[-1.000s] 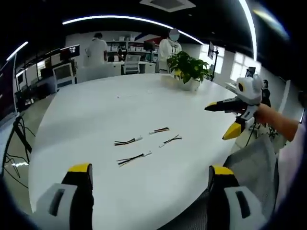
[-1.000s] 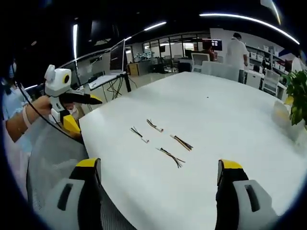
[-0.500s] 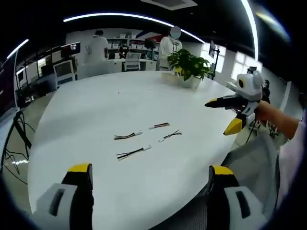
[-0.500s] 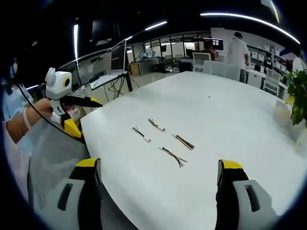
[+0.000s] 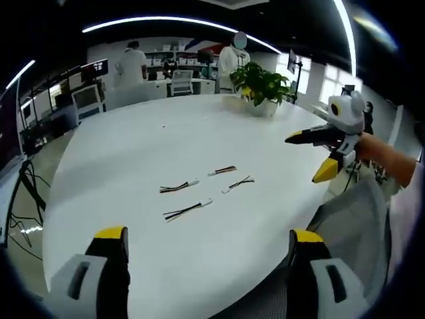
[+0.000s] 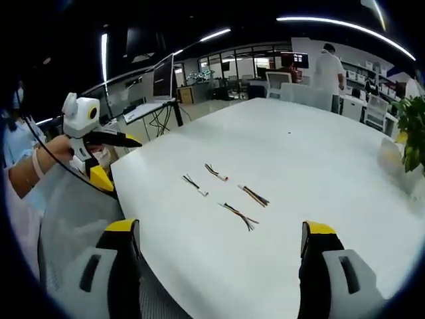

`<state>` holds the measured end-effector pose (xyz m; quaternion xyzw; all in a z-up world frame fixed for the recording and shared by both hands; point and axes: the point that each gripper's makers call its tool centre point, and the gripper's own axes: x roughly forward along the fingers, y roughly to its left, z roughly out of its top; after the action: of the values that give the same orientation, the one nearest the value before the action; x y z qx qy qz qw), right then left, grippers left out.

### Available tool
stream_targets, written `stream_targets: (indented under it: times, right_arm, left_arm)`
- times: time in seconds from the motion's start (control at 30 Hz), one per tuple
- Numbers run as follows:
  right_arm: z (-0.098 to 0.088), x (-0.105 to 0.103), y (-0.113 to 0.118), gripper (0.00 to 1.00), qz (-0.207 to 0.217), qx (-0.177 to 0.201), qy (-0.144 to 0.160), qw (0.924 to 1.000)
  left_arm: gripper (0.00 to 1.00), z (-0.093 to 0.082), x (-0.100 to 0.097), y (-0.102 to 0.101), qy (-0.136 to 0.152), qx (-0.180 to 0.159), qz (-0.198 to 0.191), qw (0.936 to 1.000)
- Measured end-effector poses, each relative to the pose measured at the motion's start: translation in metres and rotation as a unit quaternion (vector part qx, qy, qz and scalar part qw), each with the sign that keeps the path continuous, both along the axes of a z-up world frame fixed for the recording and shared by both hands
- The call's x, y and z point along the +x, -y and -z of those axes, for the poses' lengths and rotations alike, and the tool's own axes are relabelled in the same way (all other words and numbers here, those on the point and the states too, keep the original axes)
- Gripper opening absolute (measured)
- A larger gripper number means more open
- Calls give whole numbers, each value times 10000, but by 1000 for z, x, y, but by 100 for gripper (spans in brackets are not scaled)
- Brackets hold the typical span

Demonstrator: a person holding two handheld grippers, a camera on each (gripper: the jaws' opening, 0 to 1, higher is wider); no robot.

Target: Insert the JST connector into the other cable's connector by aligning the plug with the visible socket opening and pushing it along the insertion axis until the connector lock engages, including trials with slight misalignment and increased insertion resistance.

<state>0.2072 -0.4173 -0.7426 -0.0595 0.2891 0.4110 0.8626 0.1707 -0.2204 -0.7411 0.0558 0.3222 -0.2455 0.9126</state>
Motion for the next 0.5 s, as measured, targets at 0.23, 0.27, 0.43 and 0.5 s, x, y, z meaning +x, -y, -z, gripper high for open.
stream_targets:
  times: [0.23, 0.27, 0.43, 0.5]
  right_arm:
    - [3, -1, -1, 100, -26, -39, -45, 10000]
    - [3, -1, -1, 100, -33, -47, -49, 10000]
    - [3, -2, -2, 100, -41, -52, -55, 10000]
    - [3, -1, -2, 100, -40, -61, -54, 10000]
  left_arm:
    - [98, 3, -2, 0, -58, 18, 26, 10000]
    - [98, 4, -2, 0, -61, 36, 28, 10000]
    - [98, 3, -2, 0, -51, 29, 25, 10000]
    - [98, 2, -1, -1, -39, 17, 22, 10000]
